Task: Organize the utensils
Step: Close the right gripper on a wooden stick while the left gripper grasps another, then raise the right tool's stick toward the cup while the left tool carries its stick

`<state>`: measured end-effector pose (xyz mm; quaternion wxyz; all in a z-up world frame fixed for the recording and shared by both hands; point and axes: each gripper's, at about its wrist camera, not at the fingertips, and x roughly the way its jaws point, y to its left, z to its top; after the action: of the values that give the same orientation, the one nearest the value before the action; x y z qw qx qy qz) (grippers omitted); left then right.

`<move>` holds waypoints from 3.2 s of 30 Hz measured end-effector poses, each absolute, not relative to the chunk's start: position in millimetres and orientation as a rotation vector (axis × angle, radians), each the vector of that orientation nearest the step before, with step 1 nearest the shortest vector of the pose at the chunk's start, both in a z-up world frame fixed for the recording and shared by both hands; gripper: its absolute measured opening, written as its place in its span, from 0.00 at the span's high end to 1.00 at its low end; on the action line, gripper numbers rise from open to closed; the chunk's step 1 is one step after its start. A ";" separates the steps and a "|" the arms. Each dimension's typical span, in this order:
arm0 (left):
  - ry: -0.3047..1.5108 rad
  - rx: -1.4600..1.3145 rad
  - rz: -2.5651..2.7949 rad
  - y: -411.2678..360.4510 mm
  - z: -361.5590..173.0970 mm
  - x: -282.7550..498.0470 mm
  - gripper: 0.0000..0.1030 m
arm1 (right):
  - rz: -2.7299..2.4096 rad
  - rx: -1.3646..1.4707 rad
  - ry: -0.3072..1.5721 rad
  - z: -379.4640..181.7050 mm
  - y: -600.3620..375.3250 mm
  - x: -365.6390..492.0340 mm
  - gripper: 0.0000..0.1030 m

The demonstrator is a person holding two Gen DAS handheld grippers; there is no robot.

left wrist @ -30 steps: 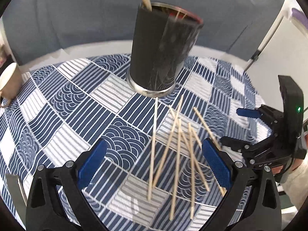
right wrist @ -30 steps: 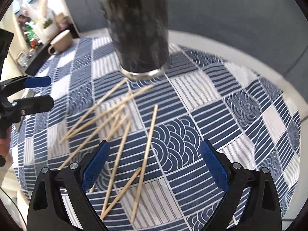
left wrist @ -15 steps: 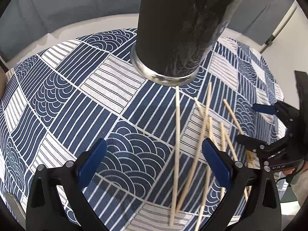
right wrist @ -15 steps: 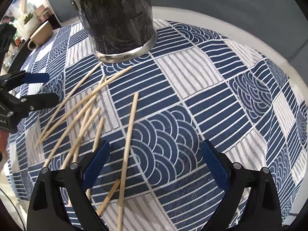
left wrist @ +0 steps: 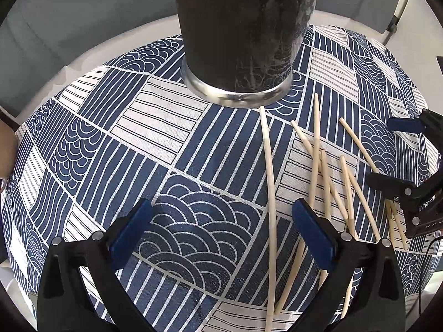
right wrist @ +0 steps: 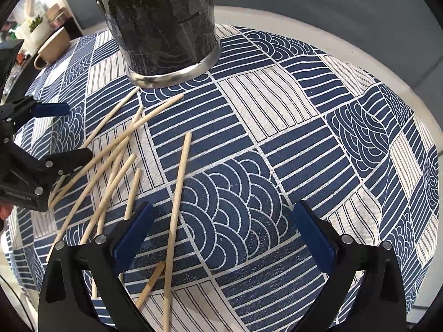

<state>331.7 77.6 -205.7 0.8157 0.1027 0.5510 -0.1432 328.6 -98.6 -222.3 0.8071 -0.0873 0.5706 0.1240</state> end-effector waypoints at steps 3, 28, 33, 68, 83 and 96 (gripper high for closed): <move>1.196 0.220 -0.303 78.3 -206.1 334.3 0.04 | 0.245 -0.173 1.218 -222.4 -99.0 327.9 0.06; 1.230 0.079 -0.140 147.1 -194.5 302.5 0.94 | 0.099 -0.044 1.259 -204.5 -197.4 311.4 0.96; 1.245 0.095 -0.111 160.8 -192.6 288.1 0.95 | 0.074 0.000 1.247 -194.8 -216.1 300.9 0.96; 0.877 0.048 0.071 142.7 5.2 206.4 0.95 | 0.243 0.092 0.761 15.7 -222.7 245.1 0.96; 0.725 0.097 0.037 114.1 97.2 257.2 0.95 | 0.336 0.017 0.638 81.7 -179.5 286.3 0.96; 0.559 -0.059 -0.160 106.6 119.9 332.9 0.95 | 0.430 0.073 0.505 102.3 -134.6 356.0 0.95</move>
<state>332.9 106.6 119.9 0.9576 -0.0293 0.2756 -0.0787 356.0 -134.6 102.3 0.9449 0.0359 0.2477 0.2111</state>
